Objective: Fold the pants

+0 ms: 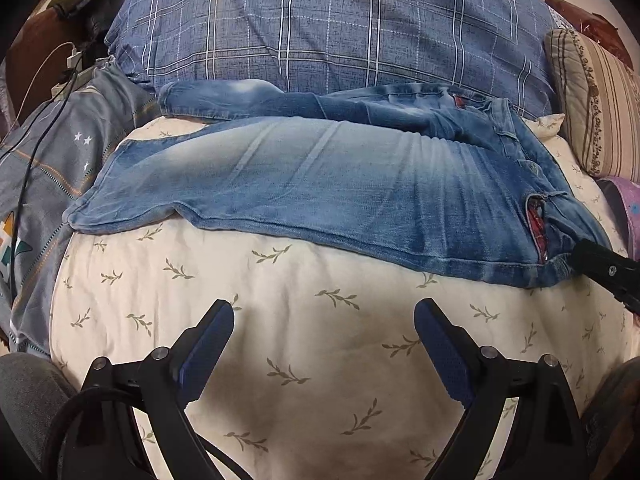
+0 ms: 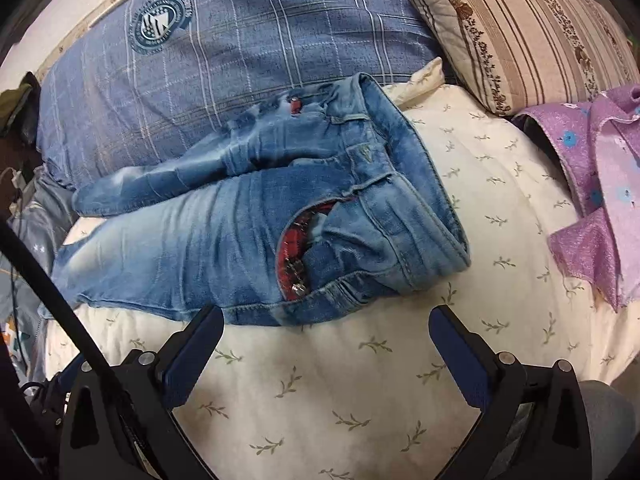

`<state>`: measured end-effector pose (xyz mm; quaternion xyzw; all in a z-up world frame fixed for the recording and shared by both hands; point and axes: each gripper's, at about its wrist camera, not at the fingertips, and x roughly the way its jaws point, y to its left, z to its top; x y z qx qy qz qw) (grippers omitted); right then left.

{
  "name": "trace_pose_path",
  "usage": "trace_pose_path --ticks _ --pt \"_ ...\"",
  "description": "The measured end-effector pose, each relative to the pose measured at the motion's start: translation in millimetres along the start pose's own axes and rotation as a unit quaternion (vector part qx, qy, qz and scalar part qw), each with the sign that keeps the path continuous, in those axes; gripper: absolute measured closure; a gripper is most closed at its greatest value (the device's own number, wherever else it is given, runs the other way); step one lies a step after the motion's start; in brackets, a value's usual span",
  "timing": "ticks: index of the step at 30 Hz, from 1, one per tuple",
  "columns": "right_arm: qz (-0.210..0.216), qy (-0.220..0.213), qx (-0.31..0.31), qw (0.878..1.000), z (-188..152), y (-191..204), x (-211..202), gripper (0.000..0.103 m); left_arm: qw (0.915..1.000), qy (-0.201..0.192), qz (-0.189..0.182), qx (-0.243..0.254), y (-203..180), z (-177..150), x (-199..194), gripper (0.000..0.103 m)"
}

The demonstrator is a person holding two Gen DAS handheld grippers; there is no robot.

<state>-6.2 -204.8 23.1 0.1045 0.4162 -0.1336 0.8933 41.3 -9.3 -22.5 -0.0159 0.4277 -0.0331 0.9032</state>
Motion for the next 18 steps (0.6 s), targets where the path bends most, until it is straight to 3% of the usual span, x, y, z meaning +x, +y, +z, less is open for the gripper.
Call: trace_pose_path --ticks 6,14,18 --pt "0.015 -0.047 -0.017 0.999 1 8 -14 0.001 0.9997 -0.023 -0.004 0.003 1 -2 -11 0.010" --pt "0.013 -0.097 -0.020 0.995 1 11 -34 0.002 0.9988 0.002 -0.032 -0.038 26 0 -13 0.013" --pt "-0.005 -0.097 -0.033 0.995 -1 9 -42 0.002 0.9991 -0.006 -0.017 -0.038 32 -3 -23 0.013"
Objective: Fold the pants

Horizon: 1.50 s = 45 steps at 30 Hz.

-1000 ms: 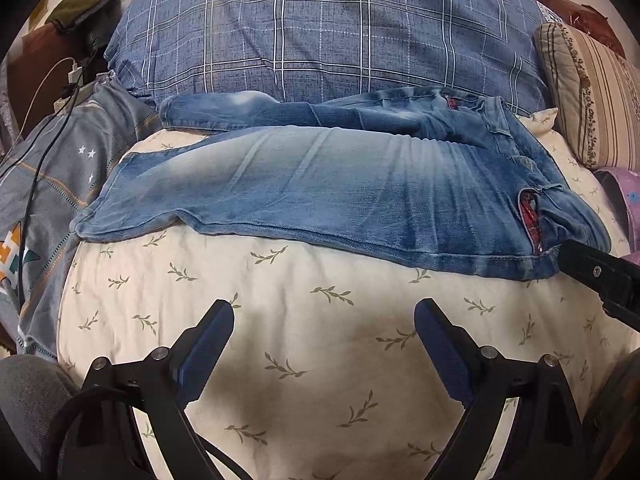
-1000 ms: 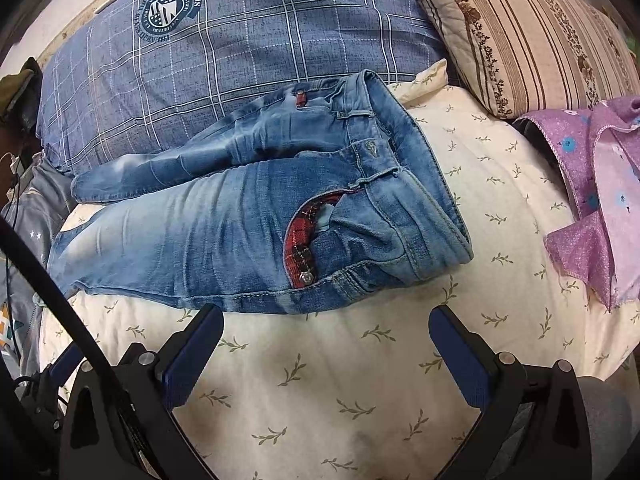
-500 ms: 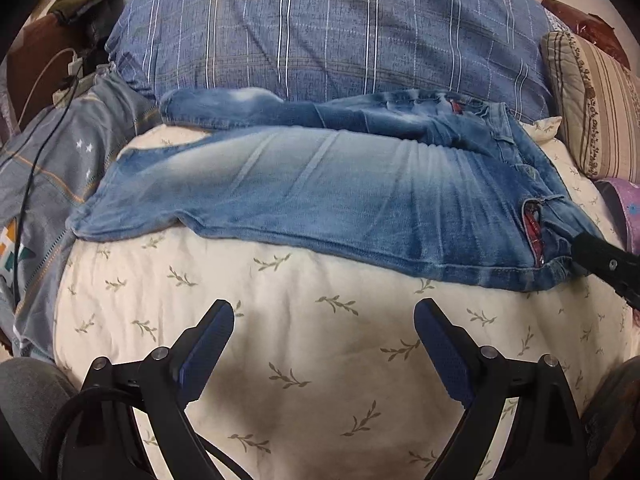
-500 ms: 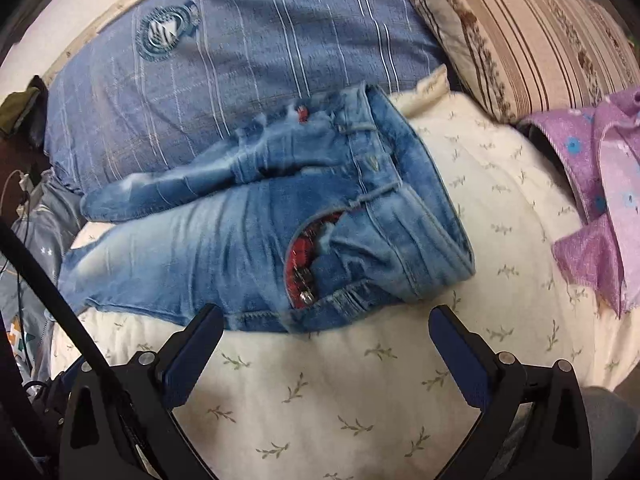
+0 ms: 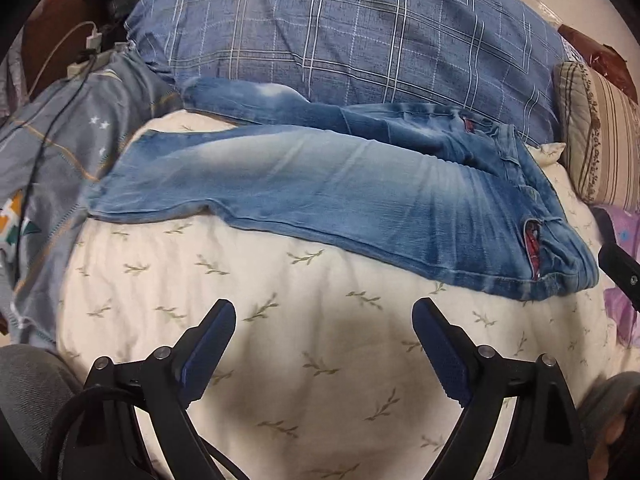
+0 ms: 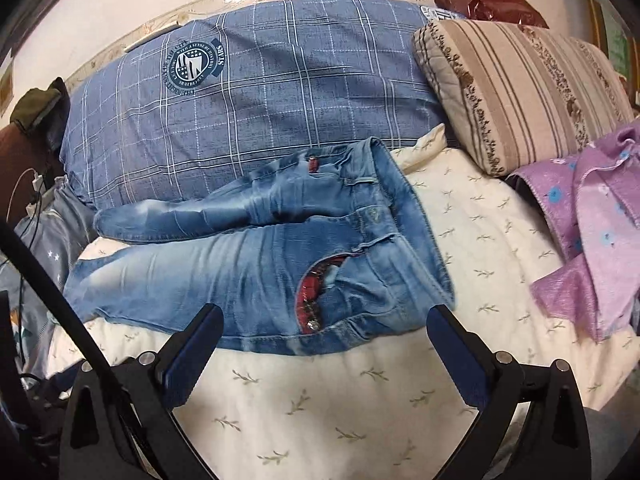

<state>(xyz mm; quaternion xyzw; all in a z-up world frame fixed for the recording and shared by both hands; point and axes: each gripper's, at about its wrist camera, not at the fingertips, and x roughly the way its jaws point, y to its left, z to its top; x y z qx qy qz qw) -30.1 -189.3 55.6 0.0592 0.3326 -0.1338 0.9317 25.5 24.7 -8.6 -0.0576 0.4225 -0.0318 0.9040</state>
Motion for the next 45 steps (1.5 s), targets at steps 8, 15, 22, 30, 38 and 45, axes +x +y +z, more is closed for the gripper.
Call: trace_pose_path --ticks 8,15,22,30,38,45 --pt "0.005 0.029 0.017 0.999 -6 -18 -6 0.002 0.9985 -0.009 -0.053 0.009 -7 -6 -29 0.013" --pt "0.031 0.057 0.083 0.994 -6 -52 -2 0.006 0.9923 0.037 -0.111 -0.041 11 8 -16 0.014" --pt "0.089 0.171 0.159 0.968 -8 -69 46 0.013 0.9811 0.114 -0.127 -0.091 28 52 40 0.016" --pt "0.053 0.208 0.162 0.963 5 -76 97 0.015 0.9788 0.123 -0.127 -0.104 38 79 94 0.022" --pt "0.060 0.196 0.217 0.954 4 -101 110 0.038 0.9718 0.124 -0.132 -0.151 43 93 120 0.037" --pt "0.047 0.191 0.200 0.960 5 -96 112 0.081 0.9750 0.111 -0.097 -0.167 55 83 124 0.097"
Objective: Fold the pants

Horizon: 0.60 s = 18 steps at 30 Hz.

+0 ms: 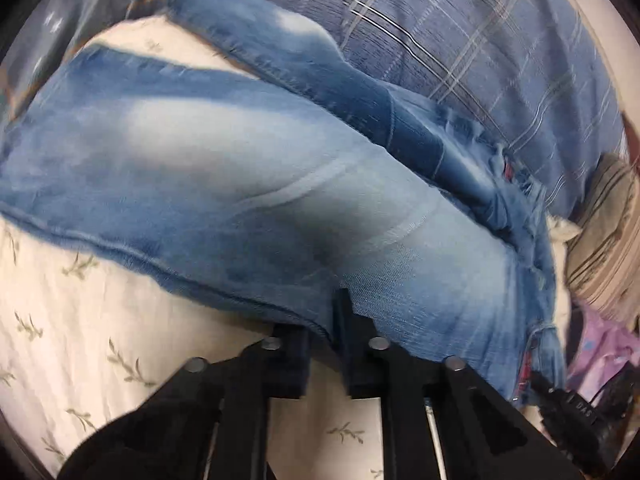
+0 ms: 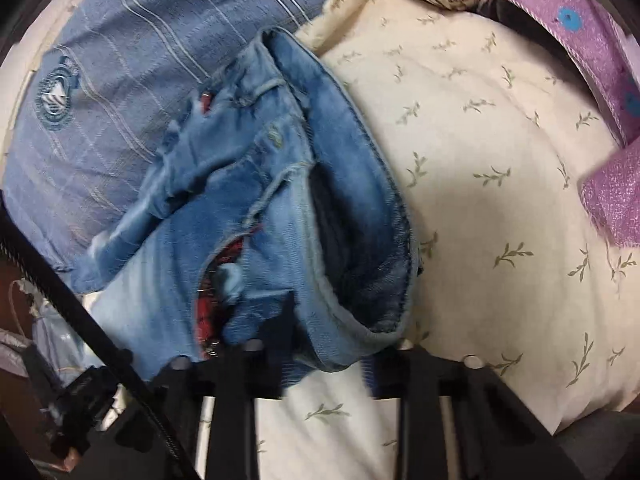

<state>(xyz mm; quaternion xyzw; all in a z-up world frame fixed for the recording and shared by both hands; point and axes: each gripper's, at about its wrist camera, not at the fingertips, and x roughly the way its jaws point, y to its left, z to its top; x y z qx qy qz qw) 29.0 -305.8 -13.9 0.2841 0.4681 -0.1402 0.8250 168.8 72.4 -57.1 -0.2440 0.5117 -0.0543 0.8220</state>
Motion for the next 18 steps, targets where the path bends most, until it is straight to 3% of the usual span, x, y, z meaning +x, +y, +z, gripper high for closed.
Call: trace_pose_path --ticks 4,7,9,11,13,15,16,17,18 --pt "0.010 -0.027 -0.014 0.999 -2 -2 -21 0.087 0.9996 -0.002 0.011 0.026 -8 -23 -19 0.100" --pt "0.010 -0.053 -0.001 0.999 -4 -16 -47 0.089 0.9990 0.007 -0.003 0.044 -17 -51 -38 0.100" --pt "0.005 -0.051 0.011 0.999 -10 -25 -56 0.088 0.9973 0.015 0.014 0.070 -21 -68 -32 0.099" --pt "-0.029 -0.032 0.007 0.999 -20 -25 -44 0.087 0.9963 0.028 0.039 0.071 -19 -74 -15 0.098" --pt "-0.067 -0.010 -0.006 0.998 -26 -20 -26 0.086 0.9947 0.000 0.052 0.089 -30 -79 -13 0.097" --pt "-0.102 -0.007 -0.021 0.995 -26 -14 -17 0.074 0.9907 -0.016 0.073 0.113 -43 -83 -12 0.095" --pt "-0.111 -0.009 -0.027 0.993 -26 -12 -16 0.073 0.9892 -0.023 0.081 0.119 -47 -83 -11 0.090" --pt "-0.115 -0.015 -0.030 0.993 -27 -10 -18 0.066 0.9874 -0.031 0.089 0.127 -48 -90 -16 0.086" --pt "-0.116 -0.026 -0.030 0.993 -29 -9 -22 0.051 0.9861 -0.038 0.096 0.130 -50 -93 -16 0.083"
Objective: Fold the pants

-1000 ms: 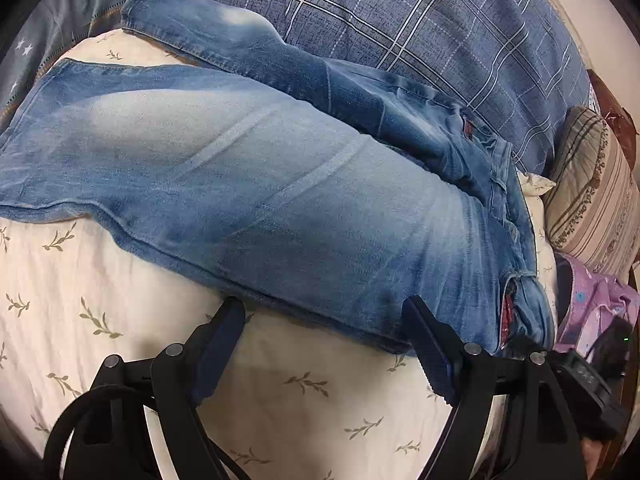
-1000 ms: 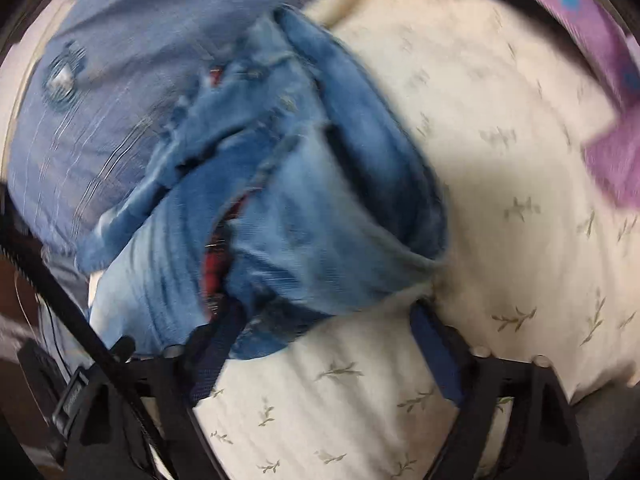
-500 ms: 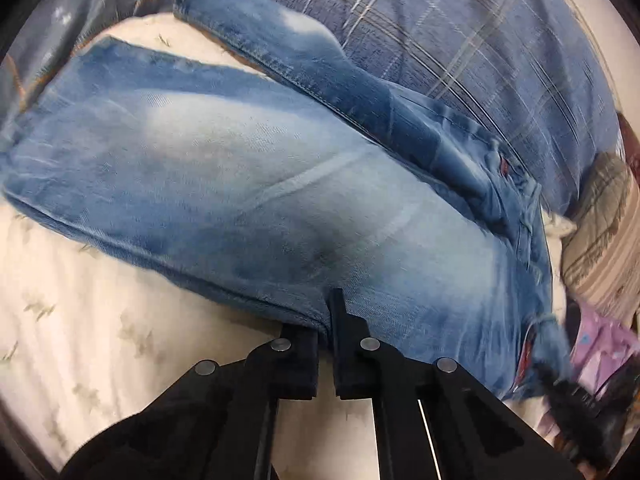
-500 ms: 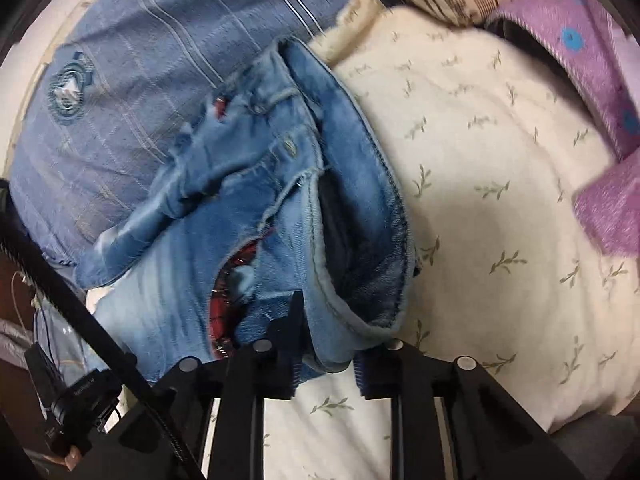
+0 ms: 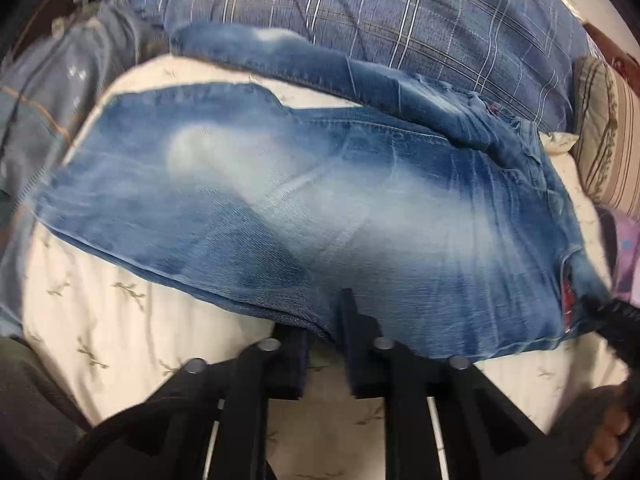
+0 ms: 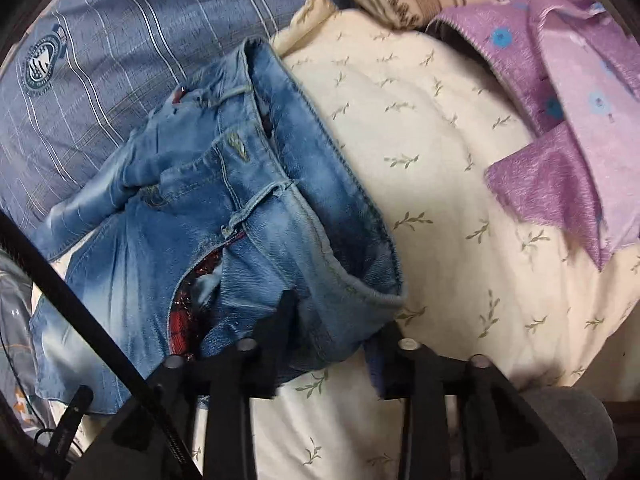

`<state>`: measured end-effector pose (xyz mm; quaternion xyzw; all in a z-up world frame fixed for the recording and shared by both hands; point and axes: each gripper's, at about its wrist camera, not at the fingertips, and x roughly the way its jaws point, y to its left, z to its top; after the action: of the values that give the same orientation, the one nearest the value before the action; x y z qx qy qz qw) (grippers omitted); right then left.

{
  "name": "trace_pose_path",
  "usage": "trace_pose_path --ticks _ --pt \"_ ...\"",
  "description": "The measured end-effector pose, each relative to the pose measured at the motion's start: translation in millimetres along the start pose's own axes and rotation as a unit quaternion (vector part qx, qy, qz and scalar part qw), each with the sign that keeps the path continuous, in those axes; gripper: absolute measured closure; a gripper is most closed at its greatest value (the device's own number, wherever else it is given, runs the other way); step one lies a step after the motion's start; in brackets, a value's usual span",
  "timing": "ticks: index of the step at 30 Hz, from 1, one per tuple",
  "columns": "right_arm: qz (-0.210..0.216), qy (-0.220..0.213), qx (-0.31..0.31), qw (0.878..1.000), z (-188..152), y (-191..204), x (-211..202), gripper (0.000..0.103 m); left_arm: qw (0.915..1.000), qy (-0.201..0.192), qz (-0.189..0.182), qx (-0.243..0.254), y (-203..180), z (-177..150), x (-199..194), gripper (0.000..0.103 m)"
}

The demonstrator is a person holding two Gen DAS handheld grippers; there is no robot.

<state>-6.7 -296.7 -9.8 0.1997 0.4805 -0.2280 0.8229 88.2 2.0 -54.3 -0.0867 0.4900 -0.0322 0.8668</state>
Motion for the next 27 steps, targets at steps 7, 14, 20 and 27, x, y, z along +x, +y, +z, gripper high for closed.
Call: trace_pose_path --ticks 7,14,20,27 --pt "-0.014 -0.110 -0.019 0.994 -17 4 -50 0.026 0.9980 -0.046 0.034 0.024 -12 -26 -23 0.073" --pt "0.066 -0.154 -0.085 0.982 -35 39 -68 0.026 0.9980 -0.055 0.026 0.018 -5 -32 -43 0.073" --pt "0.107 -0.151 -0.131 0.974 -45 65 -70 0.026 0.9981 -0.056 0.021 0.015 7 -31 -58 0.073" --pt "0.146 -0.135 -0.163 0.966 -58 87 -67 0.025 0.9993 -0.035 -0.008 -0.001 23 -42 -74 0.059"
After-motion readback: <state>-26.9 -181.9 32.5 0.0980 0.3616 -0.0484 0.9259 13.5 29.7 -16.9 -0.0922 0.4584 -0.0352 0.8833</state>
